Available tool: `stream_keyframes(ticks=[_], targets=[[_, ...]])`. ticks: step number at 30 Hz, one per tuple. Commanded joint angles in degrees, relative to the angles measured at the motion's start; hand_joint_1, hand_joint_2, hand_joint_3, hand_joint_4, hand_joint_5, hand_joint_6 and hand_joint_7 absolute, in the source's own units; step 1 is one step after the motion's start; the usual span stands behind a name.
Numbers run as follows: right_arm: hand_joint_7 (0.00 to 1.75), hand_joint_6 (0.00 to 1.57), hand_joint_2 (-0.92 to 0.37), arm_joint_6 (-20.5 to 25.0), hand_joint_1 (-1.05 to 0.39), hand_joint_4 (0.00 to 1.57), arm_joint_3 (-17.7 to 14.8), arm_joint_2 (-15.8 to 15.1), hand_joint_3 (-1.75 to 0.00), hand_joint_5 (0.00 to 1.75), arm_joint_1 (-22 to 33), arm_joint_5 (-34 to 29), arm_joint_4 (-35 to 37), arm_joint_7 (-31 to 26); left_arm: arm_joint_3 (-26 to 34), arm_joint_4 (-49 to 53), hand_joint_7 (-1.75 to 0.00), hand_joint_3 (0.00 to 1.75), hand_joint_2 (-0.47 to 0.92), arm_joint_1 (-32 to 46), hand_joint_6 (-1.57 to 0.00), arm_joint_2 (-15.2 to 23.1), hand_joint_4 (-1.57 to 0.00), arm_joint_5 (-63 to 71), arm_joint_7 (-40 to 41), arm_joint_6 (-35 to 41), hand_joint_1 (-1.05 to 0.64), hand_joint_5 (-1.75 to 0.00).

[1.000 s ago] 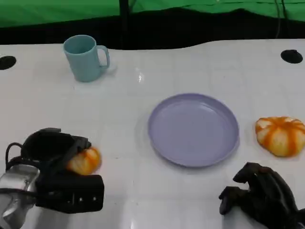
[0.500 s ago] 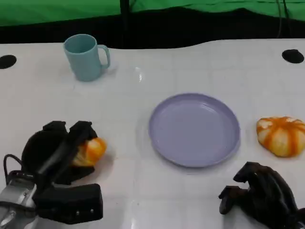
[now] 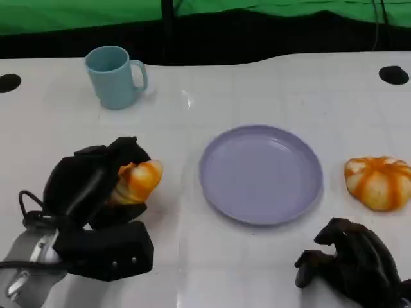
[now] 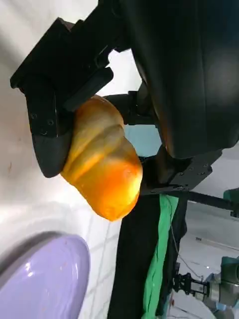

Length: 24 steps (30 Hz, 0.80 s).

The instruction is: Grasp the bread from the table and place it into the plate.

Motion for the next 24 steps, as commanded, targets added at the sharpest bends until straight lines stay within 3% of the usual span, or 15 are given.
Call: stream_keyframes(ticks=[1,8,9,11,15,24], targets=[[0.38,1.57,-0.73,-1.2,-1.04,1.57,-0.1,-1.0,-0.01,0.74,-0.2,-0.6,0.3,0.1,0.6,-0.4,-1.75,0.96,0.53,-1.8,-0.51,-0.7,-0.7,-0.4,-0.5,-1.1,-0.17,-1.75],[0.38,1.57,-0.72,-0.5,-1.05,1.57,-0.3,-0.9,0.0,0.75,-0.2,-0.2,0.2,0.2,-1.0,4.2,-1.75,0.95,0.57,-8.8,-0.54,-3.9,-0.73,0.4,-0.9,-3.2,-0.16,-1.75],[0.37,1.57,-0.71,-0.4,-1.05,1.57,-0.3,-0.9,0.0,0.74,-0.2,-0.1,0.2,0.2,-1.5,5.2,-1.62,0.88,0.59,-9.9,-0.61,-4.4,-0.75,1.0,-0.8,-3.0,-0.17,-1.75],[0.37,1.57,-0.71,-0.3,-1.05,1.57,-0.4,-0.9,0.0,0.73,-0.2,0.0,0.3,0.2,-2.3,7.4,-1.55,0.84,0.61,-12.0,-0.66,-5.8,-0.76,1.6,-0.1,-3.2,-0.18,-1.75],[0.38,1.57,-0.72,-0.6,-1.05,1.57,-0.2,-0.8,0.0,0.74,0.1,-0.3,-0.1,-0.2,-3.2,11.8,-1.73,0.91,0.58,-14.9,-0.61,-8.2,-0.78,1.8,1.4,-4.8,-0.2,-1.75],[0.37,1.57,-0.71,-0.3,-1.04,1.57,0.1,-0.7,0.0,0.74,0.8,-0.3,-1.0,-0.1,-5.5,17.2,-1.73,1.06,0.53,-19.7,-0.66,-12.8,-0.87,2.6,2.2,-5.3,-0.19,-1.75]])
